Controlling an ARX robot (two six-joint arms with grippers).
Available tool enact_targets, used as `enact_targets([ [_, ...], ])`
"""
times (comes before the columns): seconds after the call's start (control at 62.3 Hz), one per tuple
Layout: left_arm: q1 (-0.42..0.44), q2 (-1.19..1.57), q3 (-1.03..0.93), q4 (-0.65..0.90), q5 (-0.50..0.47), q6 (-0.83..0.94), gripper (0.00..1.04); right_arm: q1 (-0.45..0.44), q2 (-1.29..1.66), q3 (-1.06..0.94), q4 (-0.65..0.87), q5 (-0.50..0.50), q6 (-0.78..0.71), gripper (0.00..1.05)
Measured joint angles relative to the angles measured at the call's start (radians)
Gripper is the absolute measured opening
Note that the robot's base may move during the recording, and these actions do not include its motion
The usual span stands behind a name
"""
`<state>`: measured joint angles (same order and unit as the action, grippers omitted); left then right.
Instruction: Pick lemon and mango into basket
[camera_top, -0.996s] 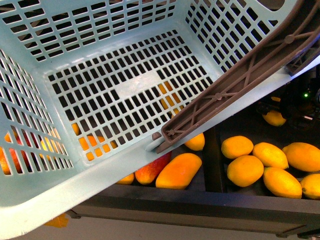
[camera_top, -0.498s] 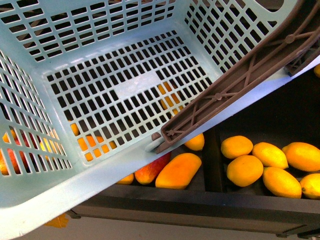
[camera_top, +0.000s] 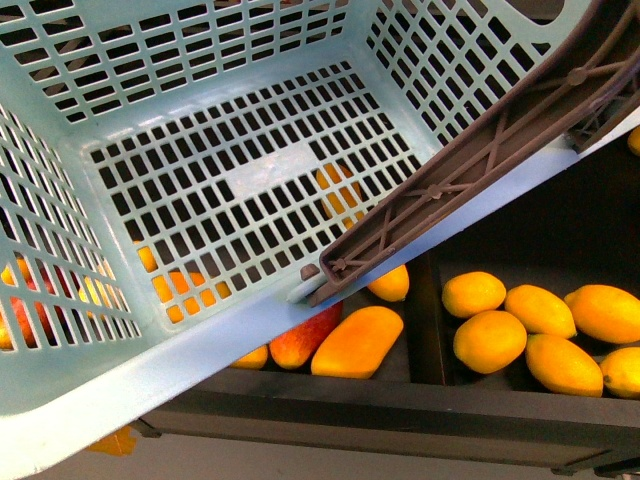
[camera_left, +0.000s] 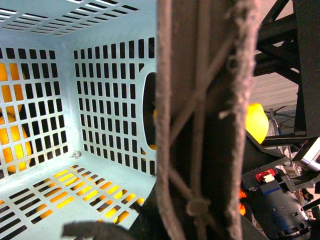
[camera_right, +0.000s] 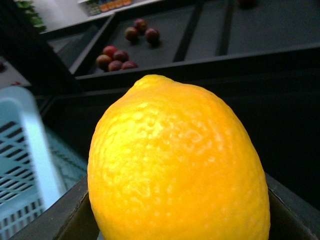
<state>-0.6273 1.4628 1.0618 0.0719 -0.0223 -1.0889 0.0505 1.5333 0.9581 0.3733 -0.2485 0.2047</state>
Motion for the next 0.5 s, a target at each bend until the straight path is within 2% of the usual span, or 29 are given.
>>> enact_targets([
  [0.064, 0.0, 0.0, 0.0, 0.0, 0.0, 0.0, 0.05, 0.07, -0.001, 0.002, -0.012, 0.014, 0.017, 0.71],
  [0.225, 0.0, 0.0, 0.0, 0.0, 0.0, 0.0, 0.05, 0.17, 0.01, 0.002, -0.017, 0.062, 0.026, 0.71],
  [0.498, 0.0, 0.0, 0.0, 0.0, 0.0, 0.0, 0.05, 0.27, 0.048, 0.0, -0.027, 0.096, 0.017, 0.71],
])
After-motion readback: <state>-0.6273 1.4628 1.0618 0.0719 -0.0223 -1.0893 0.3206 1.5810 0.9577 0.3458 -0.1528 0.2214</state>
